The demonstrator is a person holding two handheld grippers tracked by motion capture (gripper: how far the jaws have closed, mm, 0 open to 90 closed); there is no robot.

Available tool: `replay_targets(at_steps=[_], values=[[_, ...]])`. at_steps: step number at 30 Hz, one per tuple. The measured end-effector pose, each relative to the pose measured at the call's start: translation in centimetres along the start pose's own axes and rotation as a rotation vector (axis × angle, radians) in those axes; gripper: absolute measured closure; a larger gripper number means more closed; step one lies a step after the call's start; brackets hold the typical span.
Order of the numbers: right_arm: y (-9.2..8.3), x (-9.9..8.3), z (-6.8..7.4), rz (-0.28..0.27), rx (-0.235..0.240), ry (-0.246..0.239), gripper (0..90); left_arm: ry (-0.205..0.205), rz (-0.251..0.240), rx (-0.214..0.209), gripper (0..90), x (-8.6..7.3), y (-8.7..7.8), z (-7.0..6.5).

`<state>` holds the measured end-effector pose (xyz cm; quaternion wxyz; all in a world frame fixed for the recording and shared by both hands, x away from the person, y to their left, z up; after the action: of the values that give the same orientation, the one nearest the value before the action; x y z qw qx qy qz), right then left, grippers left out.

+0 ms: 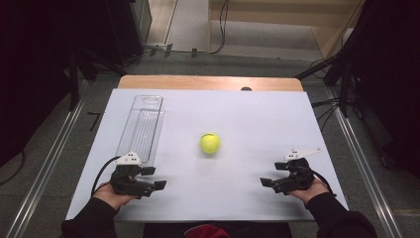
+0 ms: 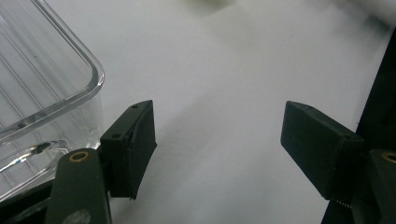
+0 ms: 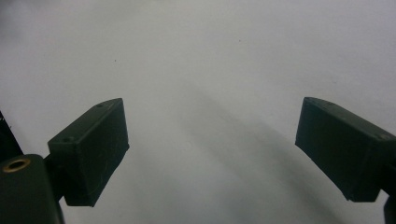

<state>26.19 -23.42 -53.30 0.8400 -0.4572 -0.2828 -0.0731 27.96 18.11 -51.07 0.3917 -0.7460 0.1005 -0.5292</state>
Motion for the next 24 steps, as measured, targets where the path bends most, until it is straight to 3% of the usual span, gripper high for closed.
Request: replay_targets(at_steps=[24], values=[[0.40, 0.05, 0.27, 0.019, 0.022, -0.002, 7.8, -0.003, 0.001, -0.014, 26.8, 0.28, -0.11, -0.15]])
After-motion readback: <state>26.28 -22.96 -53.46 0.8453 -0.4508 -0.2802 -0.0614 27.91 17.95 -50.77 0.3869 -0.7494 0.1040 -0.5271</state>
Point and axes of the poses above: each handheld gripper's, and its own axes: y roughly forward along the jaws, x roughly out of its top, z roughly to its left, the point moved 6 cm from there along y, roughly forward along the jaws, and after that the axes turned 13 degrees about y, right-handed, at the moved point
